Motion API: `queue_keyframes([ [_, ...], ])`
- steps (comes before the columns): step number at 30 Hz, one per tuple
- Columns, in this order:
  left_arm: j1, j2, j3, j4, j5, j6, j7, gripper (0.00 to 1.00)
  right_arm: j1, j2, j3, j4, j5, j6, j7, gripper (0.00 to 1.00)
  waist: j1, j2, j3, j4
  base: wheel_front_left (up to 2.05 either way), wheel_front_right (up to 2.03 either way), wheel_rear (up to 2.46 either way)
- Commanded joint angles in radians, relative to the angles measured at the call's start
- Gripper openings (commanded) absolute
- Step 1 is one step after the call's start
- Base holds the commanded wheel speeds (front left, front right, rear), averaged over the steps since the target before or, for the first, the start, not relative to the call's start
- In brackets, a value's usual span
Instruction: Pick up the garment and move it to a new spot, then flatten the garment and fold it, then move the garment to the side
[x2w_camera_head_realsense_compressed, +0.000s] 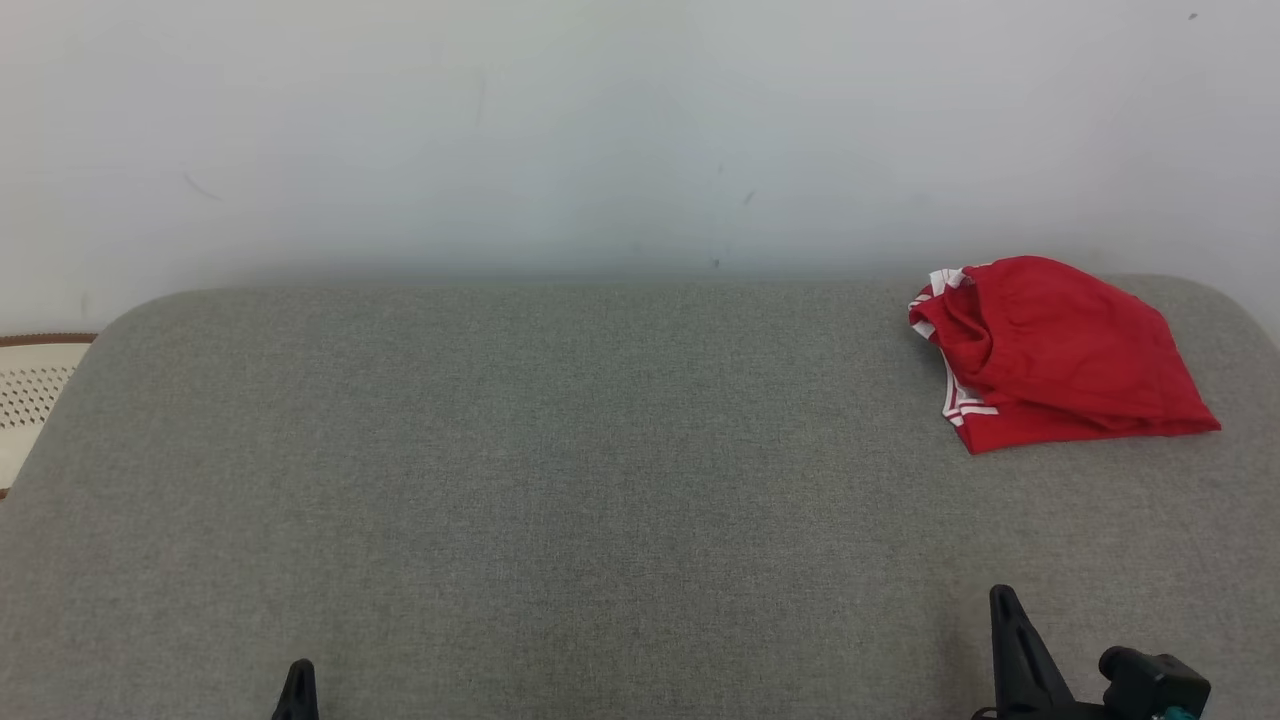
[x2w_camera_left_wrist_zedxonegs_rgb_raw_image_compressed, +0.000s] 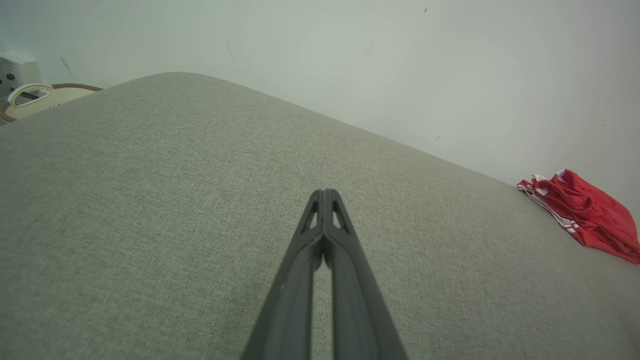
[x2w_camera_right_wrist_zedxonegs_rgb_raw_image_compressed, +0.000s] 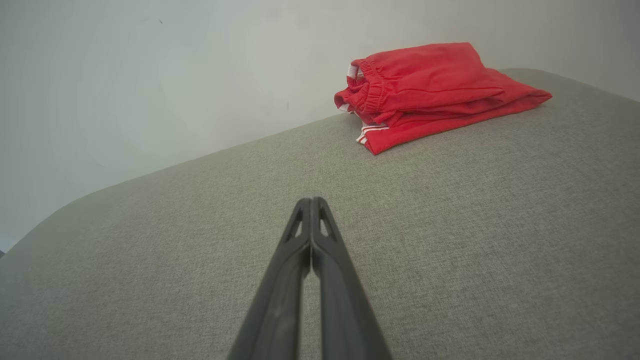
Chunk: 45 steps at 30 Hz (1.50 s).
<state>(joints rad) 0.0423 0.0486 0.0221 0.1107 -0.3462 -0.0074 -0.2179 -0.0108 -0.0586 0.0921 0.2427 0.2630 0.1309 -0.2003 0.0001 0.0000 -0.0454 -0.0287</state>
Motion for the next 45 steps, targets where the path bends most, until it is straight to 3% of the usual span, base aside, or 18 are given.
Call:
queue_keyframes([
  [1,-0.031,0.001,0.004,-0.006,-0.037,-0.004,0.004,0.00,-0.035,-0.008,-0.005,-0.010,0.041,0.000,0.007,0.00,-0.0001,0.0000,0.000,0.000,0.00,0.00,0.00],
  [22,-0.102,0.001,0.009,0.065,-0.379,-0.037,0.060,0.00,-0.117,-0.023,-0.060,0.057,0.416,0.000,0.107,0.00,-0.0001,0.0000,0.010,0.006,0.00,0.00,0.00],
  [45,-0.164,0.002,0.016,0.127,-0.665,-0.066,0.110,0.00,-0.185,-0.028,-0.116,0.111,0.720,0.000,0.198,0.00,-0.0001,0.0000,0.020,0.011,0.00,0.00,0.00],
])
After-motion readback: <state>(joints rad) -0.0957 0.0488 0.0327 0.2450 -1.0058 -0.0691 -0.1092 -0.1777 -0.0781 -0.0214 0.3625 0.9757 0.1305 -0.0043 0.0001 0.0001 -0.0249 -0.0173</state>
